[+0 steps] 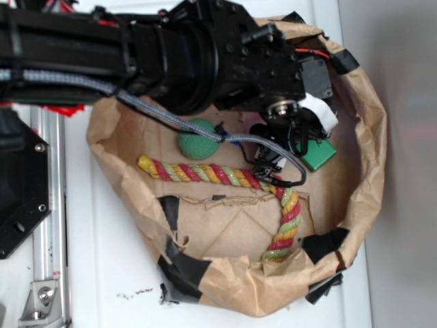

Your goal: Grab the green block.

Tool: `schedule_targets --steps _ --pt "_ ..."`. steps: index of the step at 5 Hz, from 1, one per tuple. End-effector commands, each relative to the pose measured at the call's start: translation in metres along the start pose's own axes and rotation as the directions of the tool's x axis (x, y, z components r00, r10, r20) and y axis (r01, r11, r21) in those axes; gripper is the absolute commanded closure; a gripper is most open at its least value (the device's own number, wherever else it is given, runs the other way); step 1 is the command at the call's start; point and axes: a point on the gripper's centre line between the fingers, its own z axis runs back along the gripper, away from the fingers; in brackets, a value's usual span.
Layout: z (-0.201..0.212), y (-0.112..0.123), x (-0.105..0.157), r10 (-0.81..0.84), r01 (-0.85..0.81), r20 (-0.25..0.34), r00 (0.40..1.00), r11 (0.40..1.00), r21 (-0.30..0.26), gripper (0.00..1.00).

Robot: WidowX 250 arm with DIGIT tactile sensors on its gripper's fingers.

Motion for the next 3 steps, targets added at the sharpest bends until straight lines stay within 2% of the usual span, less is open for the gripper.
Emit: schedule_targets --steps 1,2,3 --pt "0.083 -0.016 0.001 0.286 -0.286 -0.012 0.958 0.958 -0.037 1.0" --pt "0.138 -0.025 -0.004 0.365 -0.364 -0.01 0.931 0.928 -0.079 1.0" --pt "0.192 -0.038 -0.006 0.434 -0.443 -0.107 0.895 0.892 -0.093 1.0"
